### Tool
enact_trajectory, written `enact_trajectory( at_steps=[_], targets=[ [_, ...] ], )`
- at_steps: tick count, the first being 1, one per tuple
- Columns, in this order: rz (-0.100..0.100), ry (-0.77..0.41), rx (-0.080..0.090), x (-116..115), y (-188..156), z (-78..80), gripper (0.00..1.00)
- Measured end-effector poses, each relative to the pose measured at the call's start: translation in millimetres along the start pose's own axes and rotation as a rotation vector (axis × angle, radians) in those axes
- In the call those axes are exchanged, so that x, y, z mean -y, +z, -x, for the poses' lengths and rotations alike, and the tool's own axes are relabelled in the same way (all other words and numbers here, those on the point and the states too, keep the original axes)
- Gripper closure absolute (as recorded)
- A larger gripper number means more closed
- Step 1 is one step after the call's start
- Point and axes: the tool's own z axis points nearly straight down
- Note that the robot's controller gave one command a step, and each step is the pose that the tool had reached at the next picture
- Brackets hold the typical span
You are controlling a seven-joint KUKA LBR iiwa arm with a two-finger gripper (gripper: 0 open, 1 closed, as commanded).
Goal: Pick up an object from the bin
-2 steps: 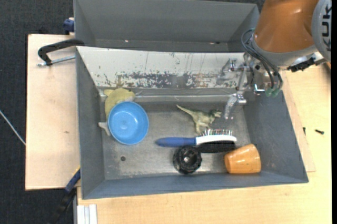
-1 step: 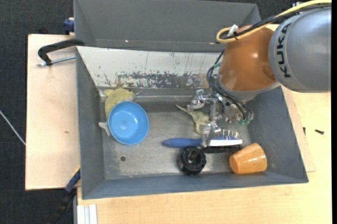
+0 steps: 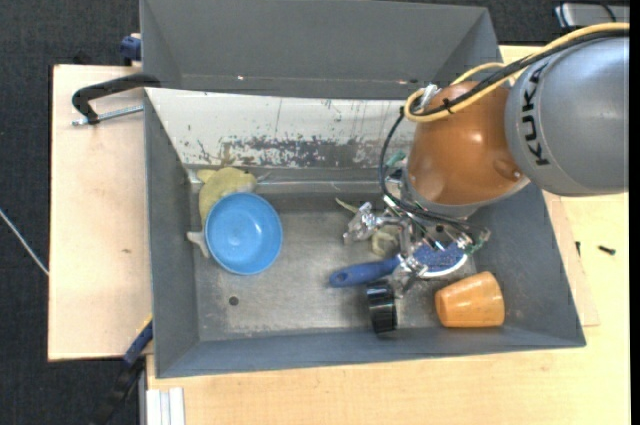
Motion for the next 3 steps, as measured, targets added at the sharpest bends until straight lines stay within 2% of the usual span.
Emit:
enact_trajectory(
  at_steps=[1,2,3],
  targets=[
    [0.000,0.003,-0.002,1,1,-1.5,1.00],
    [-0.007,0.005,0.009,-8,-121,4.3,1.00],
    [-0.010,0.008,0.010,11,-357,-8.6,1.00]
  ],
)
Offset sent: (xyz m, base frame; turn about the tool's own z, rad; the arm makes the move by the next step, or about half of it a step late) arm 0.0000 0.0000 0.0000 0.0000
